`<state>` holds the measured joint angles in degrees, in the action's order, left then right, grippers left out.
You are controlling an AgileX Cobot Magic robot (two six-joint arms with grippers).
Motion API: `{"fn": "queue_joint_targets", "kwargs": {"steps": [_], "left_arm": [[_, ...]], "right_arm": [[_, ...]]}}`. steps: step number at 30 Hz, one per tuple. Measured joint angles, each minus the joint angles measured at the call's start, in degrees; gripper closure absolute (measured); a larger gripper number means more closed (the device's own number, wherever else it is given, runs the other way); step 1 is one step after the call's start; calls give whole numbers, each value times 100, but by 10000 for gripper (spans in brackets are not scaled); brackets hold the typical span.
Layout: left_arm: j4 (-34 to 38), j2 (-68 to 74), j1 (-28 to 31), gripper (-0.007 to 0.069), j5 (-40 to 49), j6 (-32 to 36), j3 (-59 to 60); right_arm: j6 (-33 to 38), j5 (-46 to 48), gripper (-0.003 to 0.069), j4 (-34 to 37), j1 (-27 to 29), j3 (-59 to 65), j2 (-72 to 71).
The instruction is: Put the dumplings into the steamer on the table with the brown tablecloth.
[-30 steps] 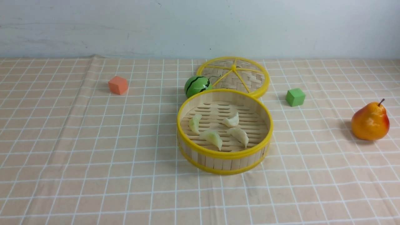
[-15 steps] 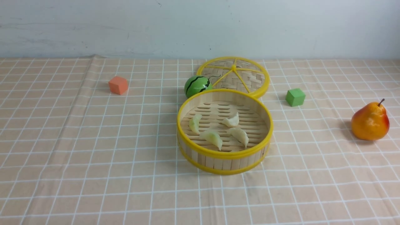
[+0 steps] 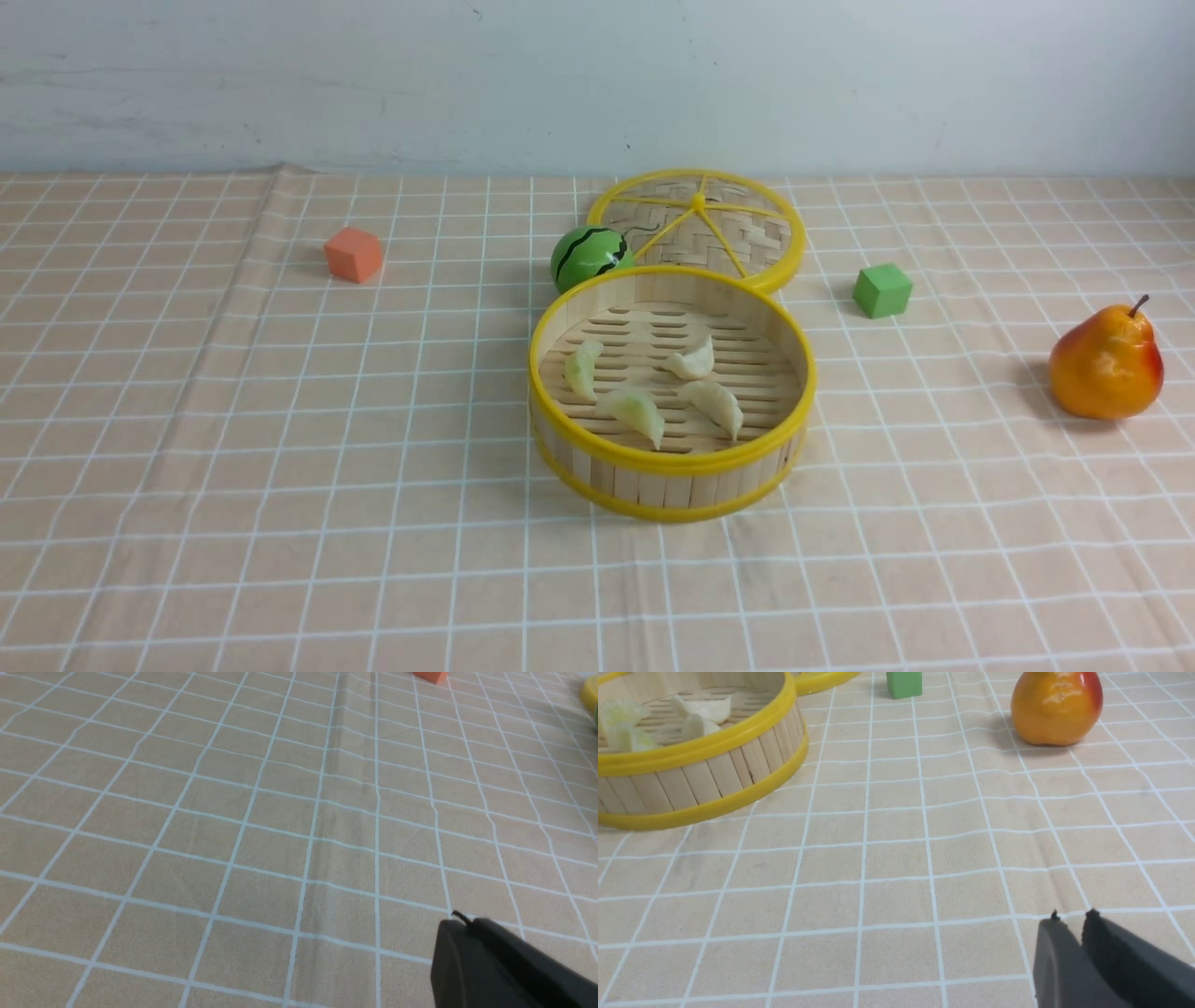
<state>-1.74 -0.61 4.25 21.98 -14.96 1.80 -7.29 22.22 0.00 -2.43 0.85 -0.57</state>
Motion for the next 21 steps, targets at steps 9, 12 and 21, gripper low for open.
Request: {"fn": "queue_joint_targets", "kwargs": {"steps": [9,12,21], "left_arm": [[0,0,0,634,0,0,0],[0,0,0,631,0,0,0],[0,0,0,626,0,0,0]], "right_arm": [[-5,0,561,0,0,0,0],[-5,0,557,0,0,0,0],[-5,0,545,0,0,0,0]]}}
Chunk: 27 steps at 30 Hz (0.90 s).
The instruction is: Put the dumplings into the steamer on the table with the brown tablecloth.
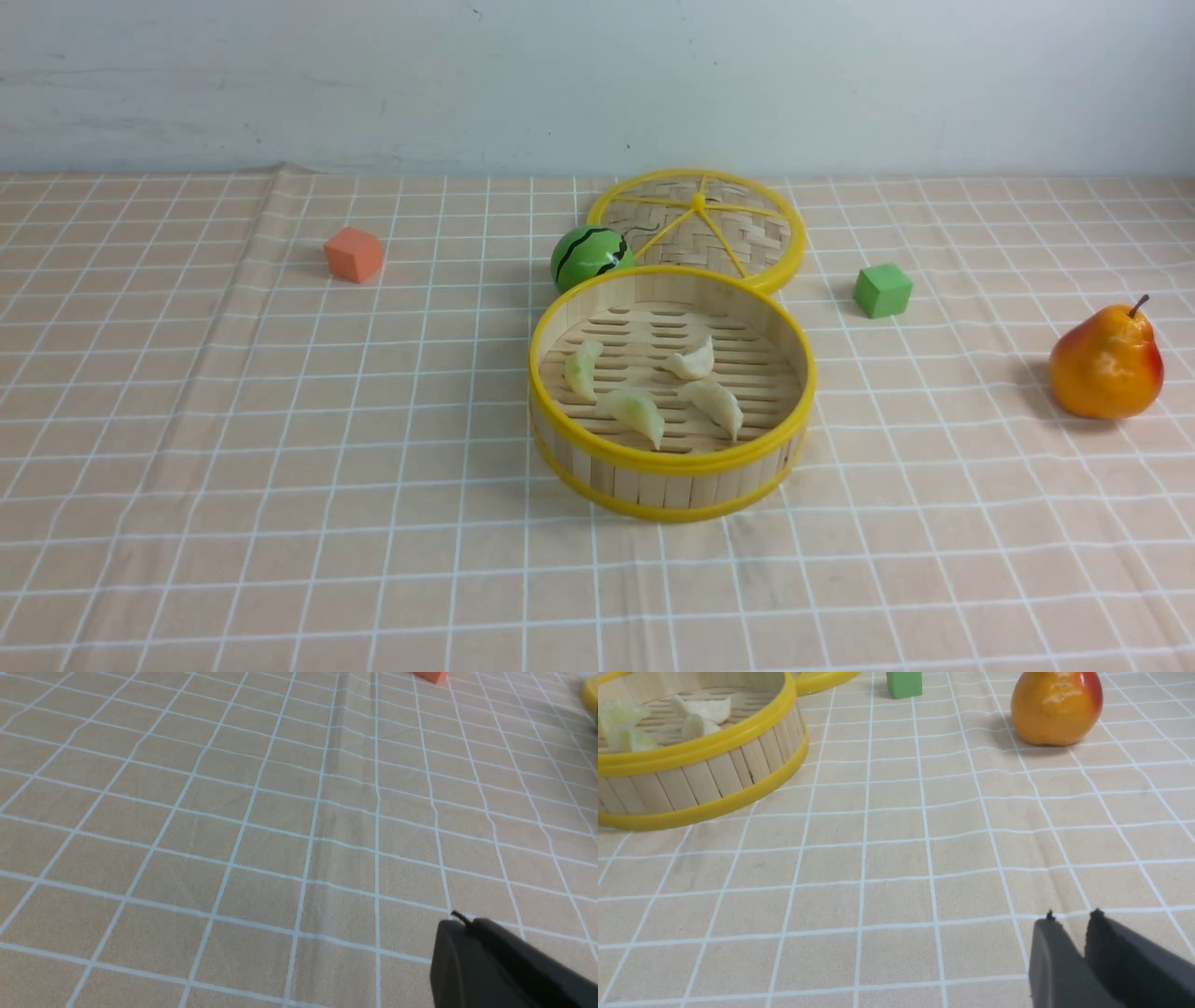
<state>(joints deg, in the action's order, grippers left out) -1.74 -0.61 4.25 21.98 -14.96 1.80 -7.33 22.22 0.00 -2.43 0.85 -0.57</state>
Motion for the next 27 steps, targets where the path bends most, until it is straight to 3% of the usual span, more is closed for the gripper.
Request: {"fn": "queue_joint_targets", "kwargs": {"steps": [27], "left_arm": [[0,0,0,607,0,0,0]], "right_arm": [[-2,0,516,0,0,0,0]]}}
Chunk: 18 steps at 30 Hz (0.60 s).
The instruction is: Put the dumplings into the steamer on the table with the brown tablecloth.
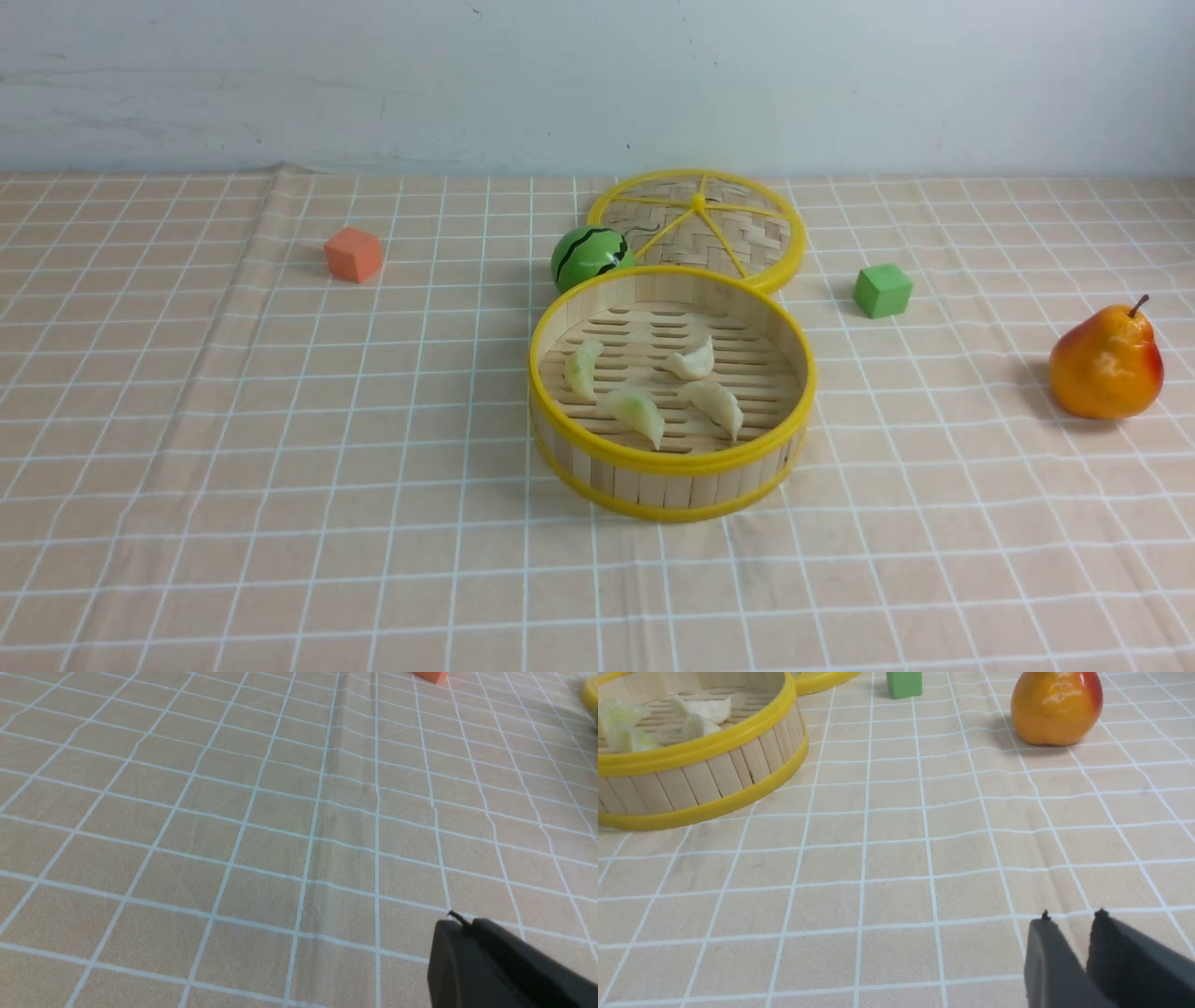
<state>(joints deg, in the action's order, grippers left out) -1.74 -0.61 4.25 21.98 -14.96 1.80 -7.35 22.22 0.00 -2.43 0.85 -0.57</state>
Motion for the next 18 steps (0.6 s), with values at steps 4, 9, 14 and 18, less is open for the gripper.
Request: {"fn": "queue_joint_targets", "kwargs": {"steps": [4,9,14,18], "left_arm": [[0,0,0,607,0,0,0],[0,0,0,607,0,0,0],[0,0,0,607,0,0,0],[4,0,0,607,0,0,0]], "right_arm": [[0,0,511,0,0,0,0],[0,0,506,0,0,0,0],[0,0,498,0,0,0,0],[0,0,493,0,0,0,0]]}}
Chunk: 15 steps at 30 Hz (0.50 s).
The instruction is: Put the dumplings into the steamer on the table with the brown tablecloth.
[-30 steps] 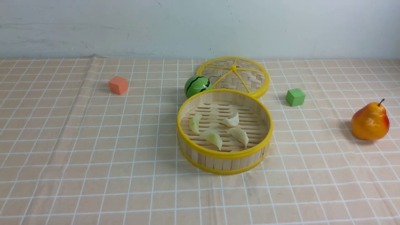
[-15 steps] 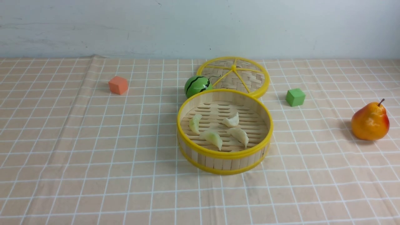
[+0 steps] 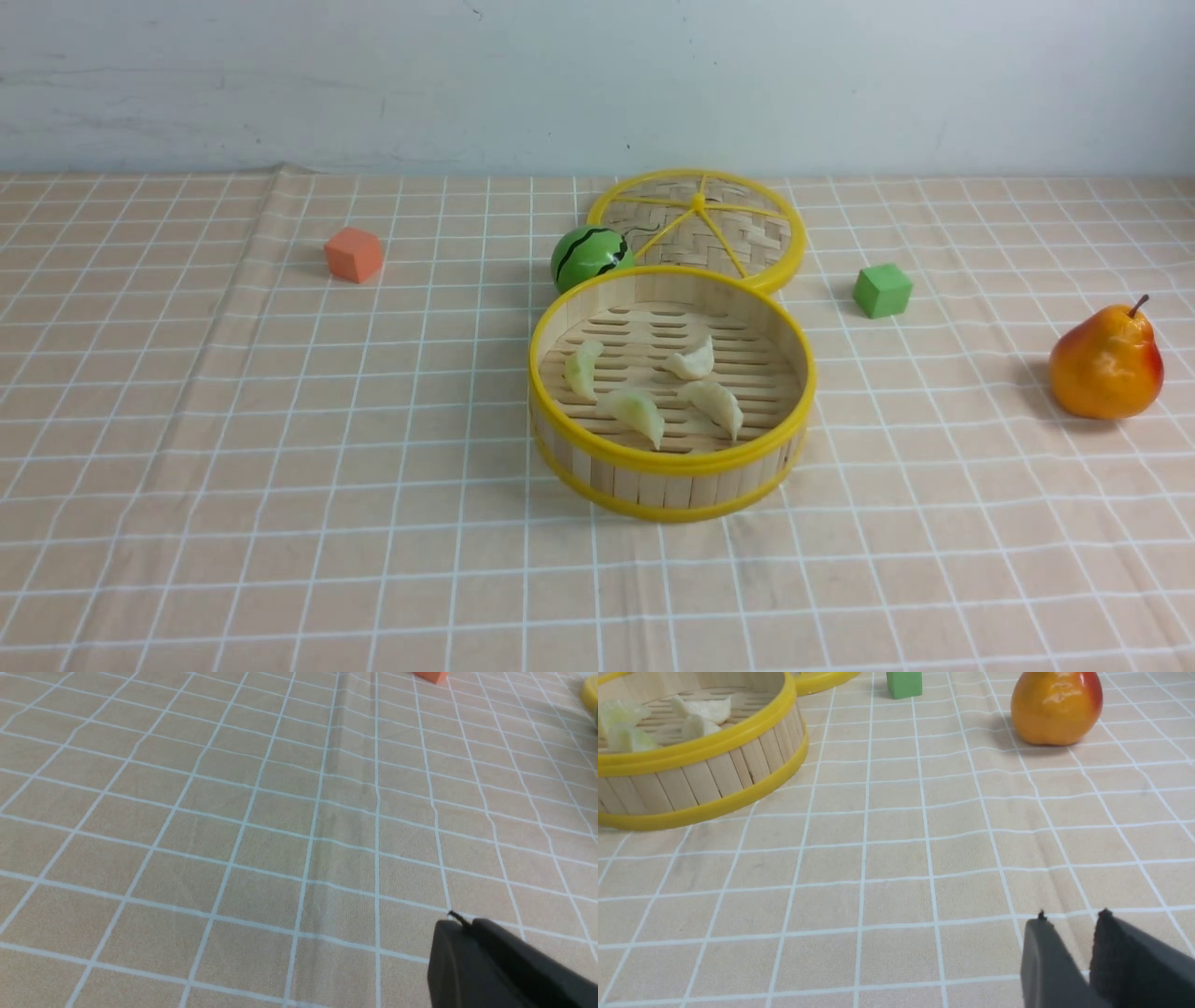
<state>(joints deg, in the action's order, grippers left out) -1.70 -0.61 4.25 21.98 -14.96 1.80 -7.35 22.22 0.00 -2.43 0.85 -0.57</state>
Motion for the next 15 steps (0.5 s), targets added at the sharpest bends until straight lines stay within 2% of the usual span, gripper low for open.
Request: {"fn": "queue_joint_targets", "kwargs": {"steps": [15], "left_arm": [[0,0,0,596,0,0,0]], "right_arm": [[0,0,463,0,0,0,0]]}}
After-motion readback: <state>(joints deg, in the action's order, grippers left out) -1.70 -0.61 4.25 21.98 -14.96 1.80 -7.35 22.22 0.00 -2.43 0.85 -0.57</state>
